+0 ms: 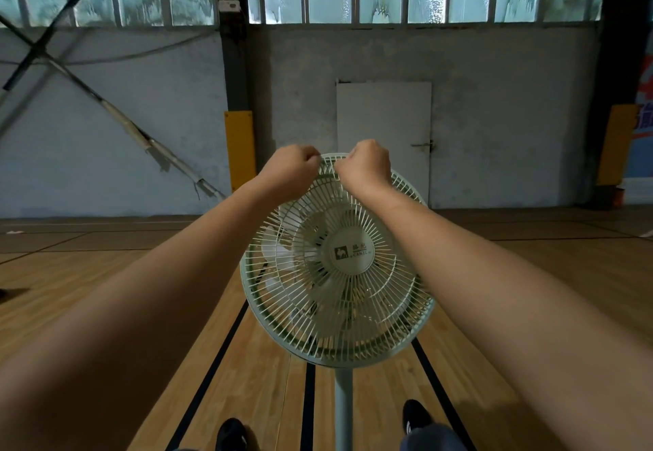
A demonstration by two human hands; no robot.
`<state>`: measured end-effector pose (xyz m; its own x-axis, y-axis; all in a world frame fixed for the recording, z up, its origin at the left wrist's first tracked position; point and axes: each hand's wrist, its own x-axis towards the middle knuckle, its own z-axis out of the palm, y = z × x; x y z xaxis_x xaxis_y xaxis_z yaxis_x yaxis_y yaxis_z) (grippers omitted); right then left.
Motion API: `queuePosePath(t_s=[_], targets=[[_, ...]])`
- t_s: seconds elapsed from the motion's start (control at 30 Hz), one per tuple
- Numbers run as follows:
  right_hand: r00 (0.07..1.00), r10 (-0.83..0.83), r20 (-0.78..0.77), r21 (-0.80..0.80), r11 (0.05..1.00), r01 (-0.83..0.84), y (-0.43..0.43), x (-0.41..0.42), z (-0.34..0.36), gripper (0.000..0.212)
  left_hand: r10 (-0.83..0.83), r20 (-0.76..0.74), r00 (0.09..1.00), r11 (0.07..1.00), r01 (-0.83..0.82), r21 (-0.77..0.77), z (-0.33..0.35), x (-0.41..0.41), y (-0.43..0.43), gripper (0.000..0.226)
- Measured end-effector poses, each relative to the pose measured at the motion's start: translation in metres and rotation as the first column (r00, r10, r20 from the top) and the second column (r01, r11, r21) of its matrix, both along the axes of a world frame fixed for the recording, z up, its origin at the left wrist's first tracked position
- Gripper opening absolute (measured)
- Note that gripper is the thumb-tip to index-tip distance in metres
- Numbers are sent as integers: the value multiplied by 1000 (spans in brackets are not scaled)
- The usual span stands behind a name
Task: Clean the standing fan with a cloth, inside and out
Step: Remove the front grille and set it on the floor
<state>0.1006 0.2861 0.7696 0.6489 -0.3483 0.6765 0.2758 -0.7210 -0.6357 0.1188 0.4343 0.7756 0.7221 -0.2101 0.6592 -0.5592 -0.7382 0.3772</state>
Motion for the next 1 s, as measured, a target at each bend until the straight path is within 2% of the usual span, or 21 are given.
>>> queuePosePath(t_s=[0.13,0.27,0.37,0.43,0.53,0.83,1.0], targets=[[996,65,58,-96,994,-60,-16,-14,-4,17,-2,62,998,1000,3,-25,-12,-5,9,31],[993,-10,120,-46,999,15,-54,-25,-18,4,-42,94,995,998,46,-38,-4,-15,13,31],[994,-66,93,-12,998,68,-88,-33,-36,12,-89,60,994,994,93,-59,1,-22,14,31],[998,-30,56,-8,999,31,-106,-37,-49,14,-154,4,988,980,154,-126,-3,-28,17,31],[999,51,-7,7,999,-51,-128,-43,-70,16,-182,8,983,953,178,-244,-13,-37,25,31],[991,67,-114,14,998,-65,-161,-58,-139,33,-118,-9,993,879,100,-466,-87,-62,63,25],[980,172,-96,165,974,-155,-162,-70,-166,27,-63,-26,998,862,42,-505,-131,-84,72,20]])
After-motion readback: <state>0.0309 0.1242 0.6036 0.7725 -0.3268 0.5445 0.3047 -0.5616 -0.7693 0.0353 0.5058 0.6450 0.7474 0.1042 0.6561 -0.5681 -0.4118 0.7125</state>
